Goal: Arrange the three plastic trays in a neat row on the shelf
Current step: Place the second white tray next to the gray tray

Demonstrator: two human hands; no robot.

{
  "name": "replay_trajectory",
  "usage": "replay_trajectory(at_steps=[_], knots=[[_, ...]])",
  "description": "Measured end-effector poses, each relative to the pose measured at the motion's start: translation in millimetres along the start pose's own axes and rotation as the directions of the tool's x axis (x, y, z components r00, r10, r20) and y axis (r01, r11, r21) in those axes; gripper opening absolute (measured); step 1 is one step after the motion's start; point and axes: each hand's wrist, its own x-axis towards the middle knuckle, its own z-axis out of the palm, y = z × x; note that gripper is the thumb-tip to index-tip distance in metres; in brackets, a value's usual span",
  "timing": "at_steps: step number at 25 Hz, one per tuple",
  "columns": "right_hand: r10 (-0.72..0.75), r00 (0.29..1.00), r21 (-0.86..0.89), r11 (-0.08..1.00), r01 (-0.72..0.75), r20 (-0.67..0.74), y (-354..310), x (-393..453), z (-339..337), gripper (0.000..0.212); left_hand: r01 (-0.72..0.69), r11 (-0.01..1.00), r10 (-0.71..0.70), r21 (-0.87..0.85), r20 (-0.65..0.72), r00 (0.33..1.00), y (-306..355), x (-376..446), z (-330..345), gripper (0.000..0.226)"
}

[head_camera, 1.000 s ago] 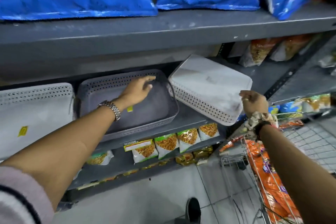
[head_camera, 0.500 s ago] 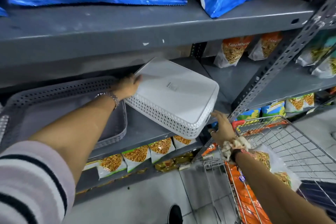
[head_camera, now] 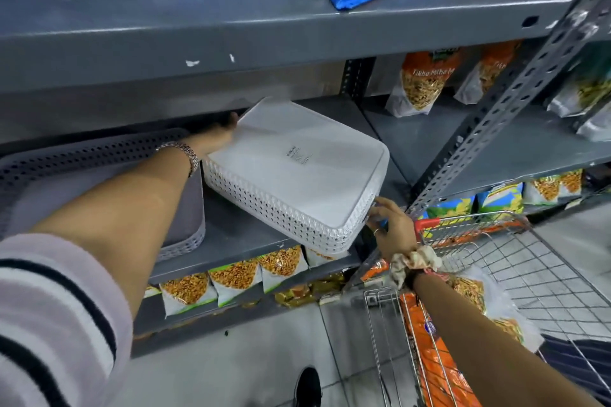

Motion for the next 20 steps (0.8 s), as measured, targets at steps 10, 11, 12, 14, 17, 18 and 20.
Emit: replay_trajectory(at_steps=[10,11,12,14,17,18,20], knots=[[0.028,0.986,0.105,0.994,-0.011,-0.165,-17.5,-0.7,-40.1,0.053,0.208,0.932,-0.184,-0.298,0.108,0.977,6.0,-45.1,-19.6,0.079],[0.034,0.974,0.108,0.994,-0.010,-0.222,-21.5,3.4,-47.4,0.052,0.196,0.906,-0.168,-0.376,0.107,0.980,2.8,-52.2,-20.4,0.075],[0.039,0.962,0.113,0.994,-0.009,-0.269,-25.3,9.4,-53.9,0.053,0.181,0.882,-0.158,-0.435,0.089,0.983,2.5,-60.8,-20.8,0.068],[0.044,0.940,0.075,0.997,-0.020,-0.338,-31.2,23.4,-65.5,0.053,0.117,0.841,-0.118,-0.529,0.032,0.993,3.3,-78.4,-19.5,0.060],[0.034,0.932,0.127,0.992,0.013,-0.361,-43.3,38.4,-78.3,0.046,-0.032,0.755,-0.048,-0.655,-0.104,0.993,-4.8,-94.7,-14.3,0.060],[0.044,0.935,0.173,0.985,0.018,-0.351,-49.5,40.8,-81.5,0.049,-0.057,0.716,-0.044,-0.696,-0.128,0.991,-5.7,-100.2,-14.2,0.060],[0.111,0.947,0.269,0.963,-0.027,-0.300,-56.0,44.1,-85.0,0.057,-0.062,0.664,-0.044,-0.745,-0.121,0.992,-8.8,-106.3,-12.6,0.067]])
